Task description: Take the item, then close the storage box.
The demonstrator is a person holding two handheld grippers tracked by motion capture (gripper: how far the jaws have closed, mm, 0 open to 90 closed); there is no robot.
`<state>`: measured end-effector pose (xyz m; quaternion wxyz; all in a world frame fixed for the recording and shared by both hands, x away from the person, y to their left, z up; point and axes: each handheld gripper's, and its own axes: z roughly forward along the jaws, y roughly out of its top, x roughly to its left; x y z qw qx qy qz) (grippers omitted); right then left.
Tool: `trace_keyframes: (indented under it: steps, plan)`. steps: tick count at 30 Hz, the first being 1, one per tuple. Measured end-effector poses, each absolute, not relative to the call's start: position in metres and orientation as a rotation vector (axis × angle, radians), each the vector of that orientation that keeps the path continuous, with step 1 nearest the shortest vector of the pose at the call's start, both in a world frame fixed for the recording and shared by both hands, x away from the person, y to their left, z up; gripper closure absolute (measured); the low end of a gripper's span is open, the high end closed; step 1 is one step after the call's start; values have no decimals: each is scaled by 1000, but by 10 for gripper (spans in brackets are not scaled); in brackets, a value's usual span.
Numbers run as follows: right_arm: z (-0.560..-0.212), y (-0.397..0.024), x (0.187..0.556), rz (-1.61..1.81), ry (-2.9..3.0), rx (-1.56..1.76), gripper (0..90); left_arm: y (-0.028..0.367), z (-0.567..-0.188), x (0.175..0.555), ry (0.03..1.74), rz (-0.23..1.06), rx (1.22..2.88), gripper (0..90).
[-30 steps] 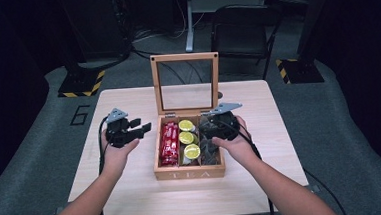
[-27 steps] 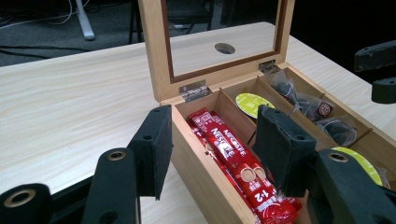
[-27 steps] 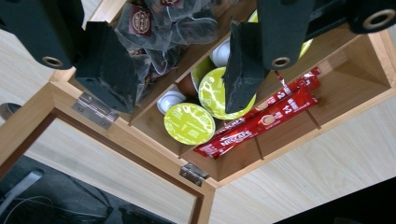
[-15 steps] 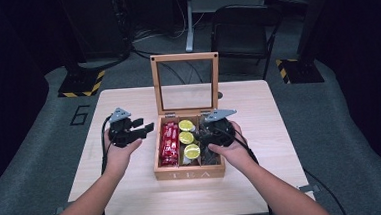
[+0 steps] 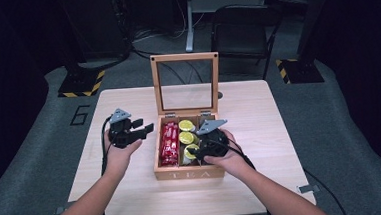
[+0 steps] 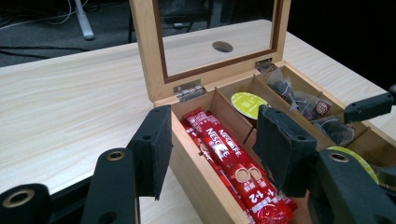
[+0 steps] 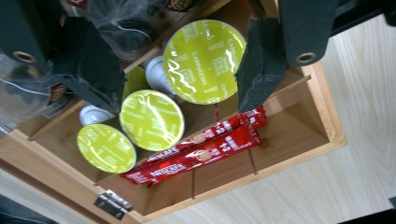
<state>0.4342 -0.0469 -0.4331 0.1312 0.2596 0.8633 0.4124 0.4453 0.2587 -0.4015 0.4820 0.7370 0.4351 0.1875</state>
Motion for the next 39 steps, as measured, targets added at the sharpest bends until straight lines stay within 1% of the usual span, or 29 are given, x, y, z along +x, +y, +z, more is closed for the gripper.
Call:
trace_keyframes:
  steps: [14, 23, 25, 27, 39]
  plan:
    - [-445, -34, 428, 1144, 2544, 700, 300, 263, -406, 444, 1074, 456, 1796, 465]
    - [-453, -32, 429, 1108, 2568, 721, 289, 264, -407, 444, 1081, 453, 1792, 464]
    - [-455, -32, 430, 1106, 2566, 718, 308, 264, -407, 444, 1083, 452, 1790, 465]
    - [-455, -33, 430, 1102, 2555, 714, 362, 264, -407, 444, 1082, 451, 1791, 464]
    - [-442, -36, 428, 1154, 2526, 701, 370, 265, -408, 444, 1089, 457, 1783, 464]
